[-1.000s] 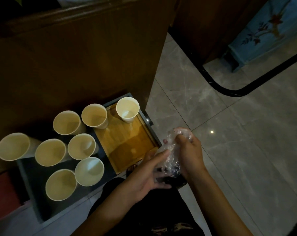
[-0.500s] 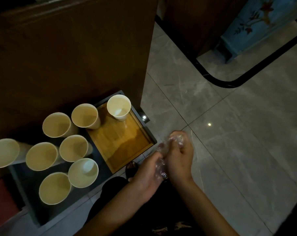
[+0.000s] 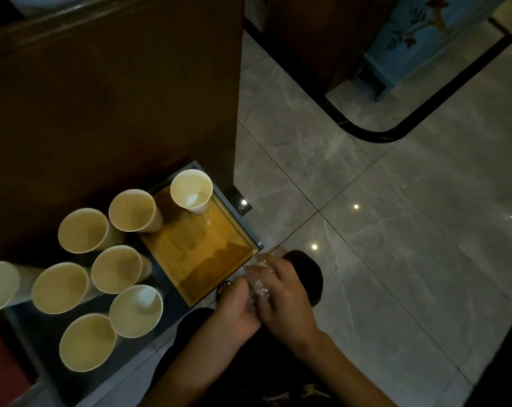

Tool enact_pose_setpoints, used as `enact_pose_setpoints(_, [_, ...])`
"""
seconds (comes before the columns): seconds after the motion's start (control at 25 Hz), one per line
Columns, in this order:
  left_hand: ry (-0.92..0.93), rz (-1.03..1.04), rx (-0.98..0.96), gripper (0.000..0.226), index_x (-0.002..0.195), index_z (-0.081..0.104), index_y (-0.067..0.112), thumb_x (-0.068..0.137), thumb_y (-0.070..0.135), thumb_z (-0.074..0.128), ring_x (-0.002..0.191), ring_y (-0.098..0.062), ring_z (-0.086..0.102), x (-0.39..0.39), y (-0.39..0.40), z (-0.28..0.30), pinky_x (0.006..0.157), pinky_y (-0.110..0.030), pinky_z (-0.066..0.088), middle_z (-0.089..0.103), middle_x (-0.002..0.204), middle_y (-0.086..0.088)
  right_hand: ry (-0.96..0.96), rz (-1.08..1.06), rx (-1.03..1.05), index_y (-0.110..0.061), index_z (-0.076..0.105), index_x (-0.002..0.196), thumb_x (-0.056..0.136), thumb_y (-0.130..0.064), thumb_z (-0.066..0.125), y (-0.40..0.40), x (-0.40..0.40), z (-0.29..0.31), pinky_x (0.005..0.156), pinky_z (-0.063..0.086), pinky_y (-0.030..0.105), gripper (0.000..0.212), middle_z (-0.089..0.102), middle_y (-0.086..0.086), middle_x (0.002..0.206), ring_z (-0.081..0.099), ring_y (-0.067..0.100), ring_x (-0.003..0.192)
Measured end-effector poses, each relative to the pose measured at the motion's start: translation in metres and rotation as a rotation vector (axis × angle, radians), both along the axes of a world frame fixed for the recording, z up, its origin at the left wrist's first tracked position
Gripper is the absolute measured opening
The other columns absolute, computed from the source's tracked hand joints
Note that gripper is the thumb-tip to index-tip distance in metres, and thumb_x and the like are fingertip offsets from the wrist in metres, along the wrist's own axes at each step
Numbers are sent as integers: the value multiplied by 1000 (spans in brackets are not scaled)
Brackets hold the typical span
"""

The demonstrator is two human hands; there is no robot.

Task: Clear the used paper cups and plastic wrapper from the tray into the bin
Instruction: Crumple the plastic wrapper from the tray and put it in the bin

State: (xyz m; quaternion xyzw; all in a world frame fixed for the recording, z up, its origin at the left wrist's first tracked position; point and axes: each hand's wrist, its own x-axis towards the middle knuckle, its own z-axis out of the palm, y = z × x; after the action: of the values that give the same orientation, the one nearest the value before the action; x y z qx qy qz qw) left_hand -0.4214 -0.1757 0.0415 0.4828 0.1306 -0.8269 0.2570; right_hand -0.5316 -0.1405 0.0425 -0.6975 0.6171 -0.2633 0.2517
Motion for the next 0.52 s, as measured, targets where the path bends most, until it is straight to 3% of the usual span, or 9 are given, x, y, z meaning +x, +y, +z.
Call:
enact_pose_setpoints(0.04, [16, 29, 13, 42, 100, 74, 4, 99, 23, 37, 104, -32, 68, 2, 0, -3, 88, -39, 54, 69, 101, -21, 21, 40, 21, -24, 65, 129, 91, -24, 64, 3, 1, -1, 102, 48, 37, 38, 56, 0, 140, 50, 15, 131])
enact_pose_setpoints(0.16, [-11, -11, -41, 52, 78, 82, 5, 90, 36, 42, 75, -33, 76, 15, -5, -8, 65, -39, 59, 75, 85, -21, 25, 71, 115, -32, 55, 137, 90, -56, 59, 10, 7, 4, 105, 44, 32, 53, 46, -7, 145, 42, 8, 135])
enact_pose_setpoints(0.32, [196, -55, 16, 78, 128, 64, 7, 86, 70, 47, 110, -42, 67, 19, -9, 4, 89, -51, 51, 65, 126, -27, 8, -27, 139, -32, 58, 130, 89, -70, 55, 8, 5, 7, 98, 50, 28, 56, 48, -6, 139, 47, 5, 127])
enact_pose_setpoints(0.44, [393, -106, -53, 90, 136, 59, 7, 81, 77, 48, 132, -38, 52, 17, -5, 20, 111, -49, 40, 53, 143, -23, 49, -105, 30, -26, 66, 115, 93, -67, 54, 6, -2, 7, 81, 57, 31, 49, 57, 1, 124, 59, 12, 110])
enact_pose_setpoints(0.52, [427, -161, -104, 94, 139, 55, 4, 83, 79, 46, 137, -35, 47, 18, -4, 24, 119, -46, 30, 49, 147, -21, 104, -169, -63, -19, 70, 99, 97, -58, 53, 6, -3, 6, 70, 56, 28, 43, 62, 3, 111, 62, 13, 94])
